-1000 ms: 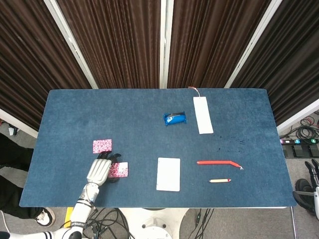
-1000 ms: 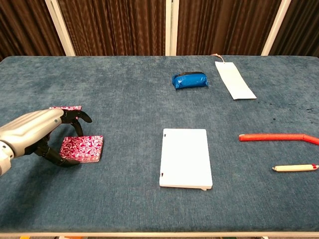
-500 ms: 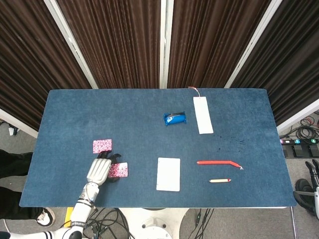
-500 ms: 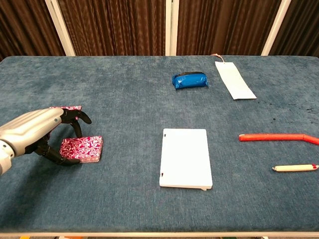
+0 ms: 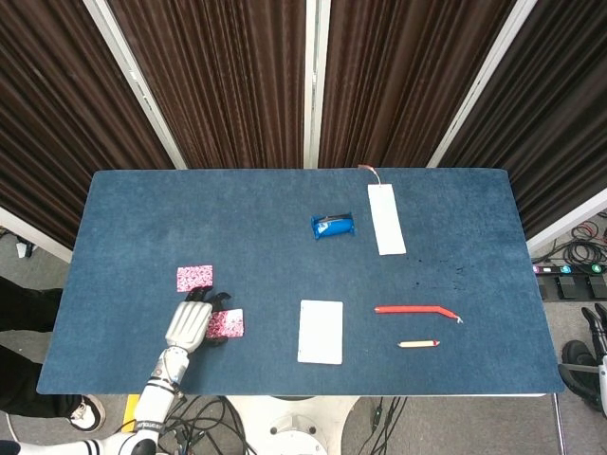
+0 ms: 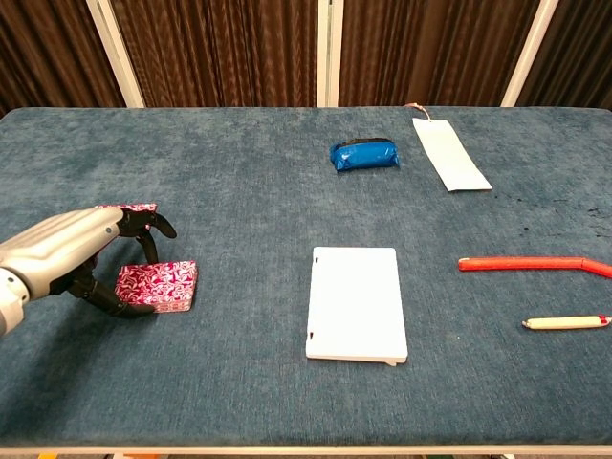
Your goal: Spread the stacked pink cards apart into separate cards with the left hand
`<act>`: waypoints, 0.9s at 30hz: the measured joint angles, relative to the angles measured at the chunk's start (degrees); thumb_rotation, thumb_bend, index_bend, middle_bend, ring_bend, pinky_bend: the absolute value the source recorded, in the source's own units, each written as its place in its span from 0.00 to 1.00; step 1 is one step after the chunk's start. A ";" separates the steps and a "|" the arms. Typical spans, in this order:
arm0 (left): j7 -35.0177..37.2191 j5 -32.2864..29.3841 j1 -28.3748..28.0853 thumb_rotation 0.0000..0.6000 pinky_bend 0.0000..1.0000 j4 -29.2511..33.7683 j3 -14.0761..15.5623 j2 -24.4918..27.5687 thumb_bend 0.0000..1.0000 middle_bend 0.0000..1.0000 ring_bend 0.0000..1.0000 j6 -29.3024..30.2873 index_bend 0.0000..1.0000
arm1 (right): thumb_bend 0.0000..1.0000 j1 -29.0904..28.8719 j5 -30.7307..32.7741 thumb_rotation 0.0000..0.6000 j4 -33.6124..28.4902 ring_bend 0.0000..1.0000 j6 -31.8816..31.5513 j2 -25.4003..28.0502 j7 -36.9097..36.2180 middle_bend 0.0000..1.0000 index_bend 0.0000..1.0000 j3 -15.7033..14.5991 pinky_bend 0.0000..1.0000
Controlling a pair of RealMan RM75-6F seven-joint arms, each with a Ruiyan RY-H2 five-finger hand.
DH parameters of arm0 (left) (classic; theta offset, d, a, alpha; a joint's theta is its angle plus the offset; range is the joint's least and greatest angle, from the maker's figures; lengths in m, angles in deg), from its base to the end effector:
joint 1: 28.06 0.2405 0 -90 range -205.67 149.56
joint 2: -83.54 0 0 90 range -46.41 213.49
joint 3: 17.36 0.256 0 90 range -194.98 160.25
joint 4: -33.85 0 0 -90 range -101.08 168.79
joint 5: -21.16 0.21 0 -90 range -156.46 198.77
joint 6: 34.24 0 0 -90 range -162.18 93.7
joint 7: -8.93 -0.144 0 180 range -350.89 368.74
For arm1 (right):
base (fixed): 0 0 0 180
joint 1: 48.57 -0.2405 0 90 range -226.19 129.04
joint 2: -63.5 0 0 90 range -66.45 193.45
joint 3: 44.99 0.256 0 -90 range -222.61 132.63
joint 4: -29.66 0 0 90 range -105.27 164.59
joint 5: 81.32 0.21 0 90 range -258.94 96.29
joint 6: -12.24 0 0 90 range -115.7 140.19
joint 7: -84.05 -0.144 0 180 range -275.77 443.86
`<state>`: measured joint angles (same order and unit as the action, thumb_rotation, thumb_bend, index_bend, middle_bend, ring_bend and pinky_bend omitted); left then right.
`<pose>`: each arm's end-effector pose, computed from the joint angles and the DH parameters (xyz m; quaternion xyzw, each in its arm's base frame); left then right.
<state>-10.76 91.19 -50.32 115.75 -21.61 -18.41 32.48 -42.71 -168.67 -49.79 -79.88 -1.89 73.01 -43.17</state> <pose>-0.2046 0.2384 -0.0721 -0.6645 -0.4841 -0.3632 0.4383 -0.3676 -0.1131 0.1879 0.5473 -0.3971 0.3674 0.6386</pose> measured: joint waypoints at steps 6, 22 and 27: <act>0.32 0.40 0.14 1.00 0.12 -0.20 0.04 -0.19 0.18 0.43 0.11 0.41 0.27 | 0.14 -0.04 0.09 1.00 -0.07 0.00 0.07 0.05 -0.03 0.00 0.00 0.07 0.00; 3.45 1.58 0.53 1.00 0.12 0.20 -0.06 0.48 0.24 0.45 0.12 0.72 0.29 | 0.14 -0.10 0.37 1.00 0.19 0.00 0.41 -0.11 -0.03 0.00 0.00 0.11 0.00; 3.38 2.00 0.03 1.00 0.12 1.10 -0.76 1.15 0.24 0.45 0.12 0.71 0.29 | 0.14 0.00 0.21 1.00 0.06 0.00 0.05 -0.05 0.09 0.00 0.00 0.10 0.00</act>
<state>-7.38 93.20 -50.29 116.85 -22.37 -17.27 33.19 -42.70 -168.46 -49.74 -79.83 -1.95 73.10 -43.07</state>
